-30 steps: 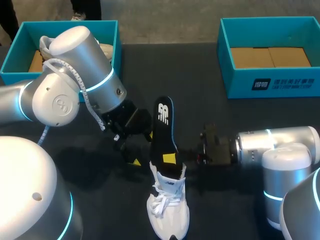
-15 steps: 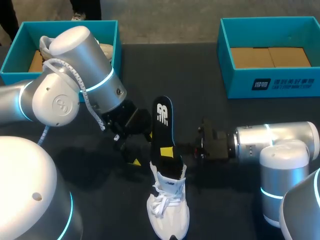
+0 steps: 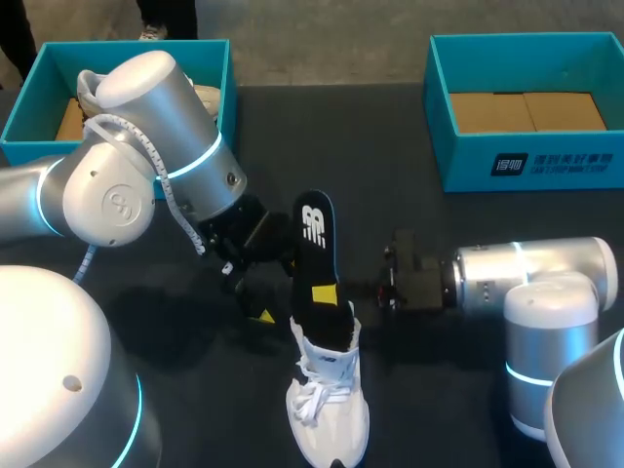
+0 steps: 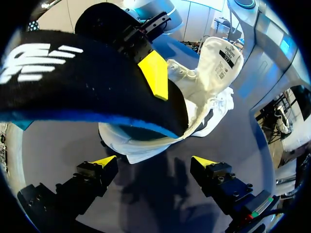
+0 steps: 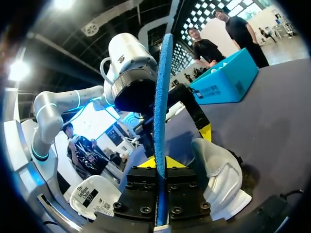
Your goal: Take the shoe out of the shoebox, open the shoe tongue, remove and reinsert the insole, then place the shoe into the shoebox
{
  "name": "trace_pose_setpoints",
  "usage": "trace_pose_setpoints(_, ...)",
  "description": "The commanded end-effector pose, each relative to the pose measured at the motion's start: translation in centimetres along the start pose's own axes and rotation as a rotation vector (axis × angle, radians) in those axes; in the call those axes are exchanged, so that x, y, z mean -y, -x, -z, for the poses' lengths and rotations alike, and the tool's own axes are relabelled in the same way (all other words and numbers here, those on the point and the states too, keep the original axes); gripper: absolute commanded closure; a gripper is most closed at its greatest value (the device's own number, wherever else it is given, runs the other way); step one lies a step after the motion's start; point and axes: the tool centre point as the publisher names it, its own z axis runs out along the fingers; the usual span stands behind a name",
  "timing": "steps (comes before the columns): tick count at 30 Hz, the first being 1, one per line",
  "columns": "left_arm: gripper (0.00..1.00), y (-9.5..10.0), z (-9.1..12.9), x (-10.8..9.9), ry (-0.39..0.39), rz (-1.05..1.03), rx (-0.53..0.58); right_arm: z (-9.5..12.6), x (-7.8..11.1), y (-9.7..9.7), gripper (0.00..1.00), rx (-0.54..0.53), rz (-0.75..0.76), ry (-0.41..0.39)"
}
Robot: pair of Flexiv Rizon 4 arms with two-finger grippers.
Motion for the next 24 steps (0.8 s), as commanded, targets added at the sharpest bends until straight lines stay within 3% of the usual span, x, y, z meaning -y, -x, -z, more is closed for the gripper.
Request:
trace_pose_setpoints(1, 0.00, -0.1, 0.0, 0.0, 0.003, 0.000, 0.002, -0.2, 0.4, 0.1, 1.00, 0.004, -0.008, -0.013)
trace_pose_setpoints(24, 0.00, -0.1, 0.0, 0.0, 0.003, 0.000, 0.002, 0.1, 3.4, 0.2, 1.00, -0.018, -0.038, -0.048)
